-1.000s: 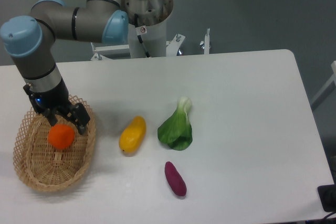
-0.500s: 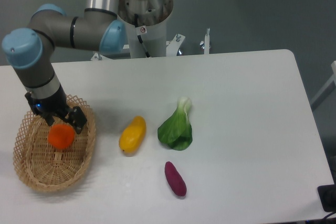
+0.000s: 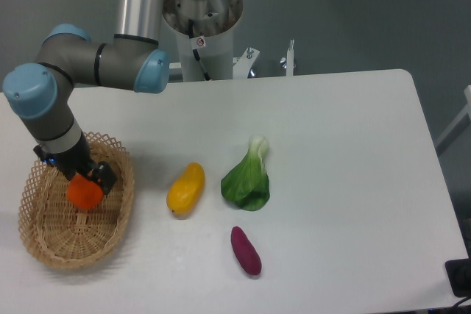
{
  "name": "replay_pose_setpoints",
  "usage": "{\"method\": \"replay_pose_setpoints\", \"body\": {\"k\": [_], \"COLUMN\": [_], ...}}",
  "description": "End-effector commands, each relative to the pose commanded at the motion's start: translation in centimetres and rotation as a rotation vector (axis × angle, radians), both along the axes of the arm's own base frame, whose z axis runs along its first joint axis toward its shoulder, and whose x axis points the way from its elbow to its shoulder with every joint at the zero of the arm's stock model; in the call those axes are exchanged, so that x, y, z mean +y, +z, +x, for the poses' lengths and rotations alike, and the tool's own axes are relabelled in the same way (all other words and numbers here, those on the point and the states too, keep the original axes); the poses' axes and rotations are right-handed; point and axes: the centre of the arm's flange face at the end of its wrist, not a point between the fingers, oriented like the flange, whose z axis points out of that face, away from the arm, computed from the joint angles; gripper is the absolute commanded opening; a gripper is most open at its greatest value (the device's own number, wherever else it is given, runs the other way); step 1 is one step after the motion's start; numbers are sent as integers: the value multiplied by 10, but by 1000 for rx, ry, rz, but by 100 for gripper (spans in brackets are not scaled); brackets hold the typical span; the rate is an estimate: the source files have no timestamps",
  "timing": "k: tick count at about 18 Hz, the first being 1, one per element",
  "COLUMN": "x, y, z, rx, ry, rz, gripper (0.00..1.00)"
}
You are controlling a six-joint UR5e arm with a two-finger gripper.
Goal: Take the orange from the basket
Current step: 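Lower the gripper onto the orange and close on it, then lift the orange out of the basket toward the mango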
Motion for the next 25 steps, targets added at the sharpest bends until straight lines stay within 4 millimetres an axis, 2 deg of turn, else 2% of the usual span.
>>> {"method": "replay_pose_setpoints", "body": {"k": [4,6,11,14,16,25], "x": [1,4,5,6,6,7], "y": [-10,-5,-17,-16,-15,-12], "z": [4,5,7,7,6,6], "rx": [-2,-3,-6,-6,-5,-2], "ry": [-9,-11,-12,-14,-23,-43], "rz": [-17,-6,-25,-21,-20,-16], "gripper": [100,100,100,65,52,45]}}
